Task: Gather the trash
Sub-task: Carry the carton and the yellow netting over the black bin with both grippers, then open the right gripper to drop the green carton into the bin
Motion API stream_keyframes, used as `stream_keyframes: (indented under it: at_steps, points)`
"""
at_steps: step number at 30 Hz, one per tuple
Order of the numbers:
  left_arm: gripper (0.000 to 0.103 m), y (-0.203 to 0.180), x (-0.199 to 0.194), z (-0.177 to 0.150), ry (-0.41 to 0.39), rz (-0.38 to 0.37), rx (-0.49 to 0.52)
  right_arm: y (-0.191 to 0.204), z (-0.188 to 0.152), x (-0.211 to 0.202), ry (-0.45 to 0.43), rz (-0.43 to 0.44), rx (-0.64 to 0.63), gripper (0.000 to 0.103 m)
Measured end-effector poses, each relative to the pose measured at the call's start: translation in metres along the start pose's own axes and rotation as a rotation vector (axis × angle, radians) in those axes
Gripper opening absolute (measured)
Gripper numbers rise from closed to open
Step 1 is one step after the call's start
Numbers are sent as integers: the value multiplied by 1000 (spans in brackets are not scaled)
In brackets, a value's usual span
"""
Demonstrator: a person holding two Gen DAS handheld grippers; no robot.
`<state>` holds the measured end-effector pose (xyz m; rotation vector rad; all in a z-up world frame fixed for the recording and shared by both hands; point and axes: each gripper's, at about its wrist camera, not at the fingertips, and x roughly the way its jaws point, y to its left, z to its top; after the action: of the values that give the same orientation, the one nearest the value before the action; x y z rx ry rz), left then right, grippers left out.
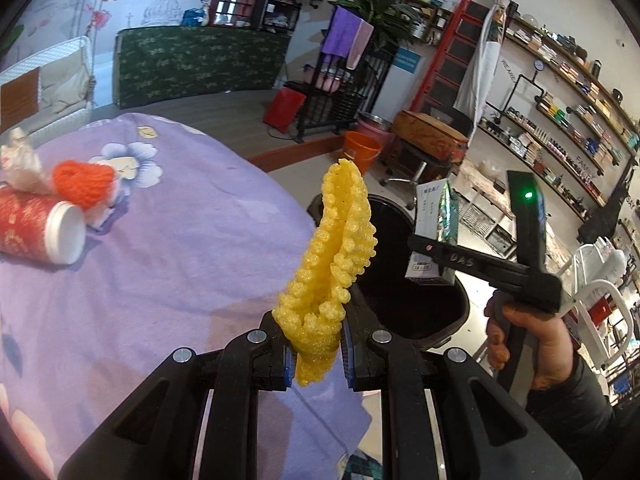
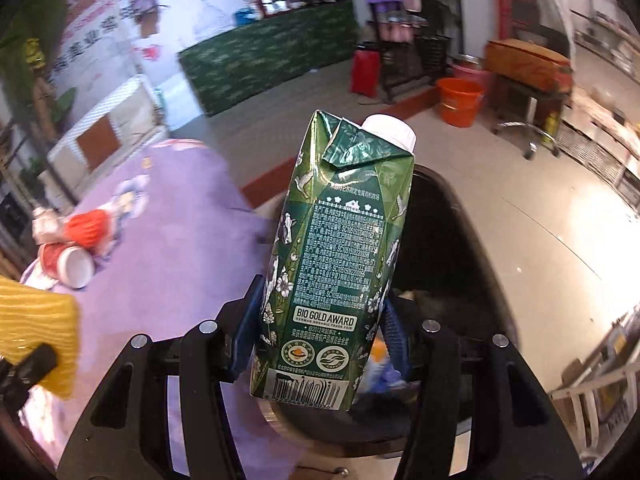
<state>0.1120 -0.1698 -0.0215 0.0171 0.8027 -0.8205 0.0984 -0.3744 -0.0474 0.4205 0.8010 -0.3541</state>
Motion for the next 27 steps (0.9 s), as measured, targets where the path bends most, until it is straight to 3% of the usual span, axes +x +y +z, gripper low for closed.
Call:
stream_keyframes:
  at_steps: [6, 14, 21, 27]
  points:
    - [17, -19, 11, 3, 16, -31, 20, -29, 0, 28, 68, -69, 42, 54]
    - [17, -32, 24, 5, 43, -52, 38, -36, -3, 69, 201, -148, 31, 53]
    - [17, -40, 36, 5, 70, -61, 45, -42, -8, 73, 214, -141, 48, 54]
    - [17, -52, 51, 14, 92, -76, 77, -52, -6, 42, 126, -126, 90, 59]
